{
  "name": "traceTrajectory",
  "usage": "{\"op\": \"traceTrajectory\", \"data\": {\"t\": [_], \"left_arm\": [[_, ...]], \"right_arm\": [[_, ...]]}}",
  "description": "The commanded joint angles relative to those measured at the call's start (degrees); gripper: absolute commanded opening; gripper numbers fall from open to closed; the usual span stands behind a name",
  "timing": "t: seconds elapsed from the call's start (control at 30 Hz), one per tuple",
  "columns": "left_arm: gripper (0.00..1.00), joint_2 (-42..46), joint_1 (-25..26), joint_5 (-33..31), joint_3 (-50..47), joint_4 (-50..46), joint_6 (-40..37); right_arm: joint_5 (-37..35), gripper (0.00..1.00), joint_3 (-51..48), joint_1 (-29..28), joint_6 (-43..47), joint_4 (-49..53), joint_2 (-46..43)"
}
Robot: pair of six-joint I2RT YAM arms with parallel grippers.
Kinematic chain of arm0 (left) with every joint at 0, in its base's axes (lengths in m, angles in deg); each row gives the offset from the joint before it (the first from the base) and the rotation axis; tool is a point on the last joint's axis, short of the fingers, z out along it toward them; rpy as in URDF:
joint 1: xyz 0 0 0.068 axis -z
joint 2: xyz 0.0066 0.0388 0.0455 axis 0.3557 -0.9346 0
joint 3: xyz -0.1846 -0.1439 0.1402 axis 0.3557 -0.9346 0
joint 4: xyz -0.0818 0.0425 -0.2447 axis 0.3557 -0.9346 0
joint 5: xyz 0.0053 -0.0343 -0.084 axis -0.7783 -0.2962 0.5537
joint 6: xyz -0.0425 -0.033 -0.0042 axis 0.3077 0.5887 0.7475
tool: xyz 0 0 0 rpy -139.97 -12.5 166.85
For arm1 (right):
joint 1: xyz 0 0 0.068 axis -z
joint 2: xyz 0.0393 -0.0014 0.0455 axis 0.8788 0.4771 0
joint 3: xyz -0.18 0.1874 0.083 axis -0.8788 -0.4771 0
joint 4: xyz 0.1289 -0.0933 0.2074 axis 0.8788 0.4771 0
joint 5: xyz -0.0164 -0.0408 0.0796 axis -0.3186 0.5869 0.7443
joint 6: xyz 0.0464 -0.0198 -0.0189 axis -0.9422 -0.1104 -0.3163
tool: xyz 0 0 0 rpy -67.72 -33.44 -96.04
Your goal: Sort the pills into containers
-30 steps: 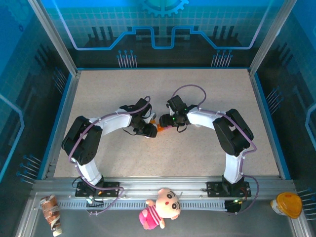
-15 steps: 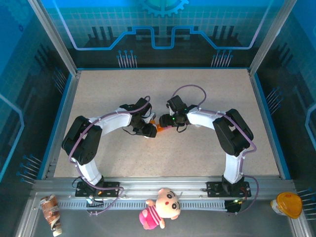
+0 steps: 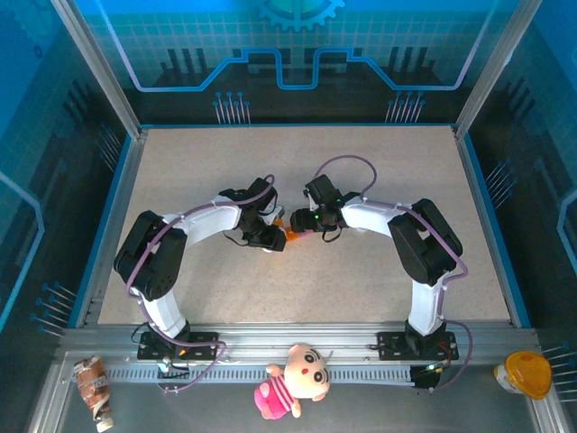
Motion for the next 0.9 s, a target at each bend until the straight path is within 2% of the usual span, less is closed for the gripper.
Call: {"op": "traceTrajectory", "data": {"t": [0.0,0.87], "left_arm": [[0.00,-1.95,-0.41,0.07,0.98,-2.82,-0.90],[0.00,3.10,-0.41,0.32,2.39,-3.59,-2.01]], "right_arm": [[-0.27,0.73,-1.23,-1.11,-0.48,1.05,1.80],[-0.30,0.73,-1.23,-1.11,-0.68,1.06,1.87]]}}
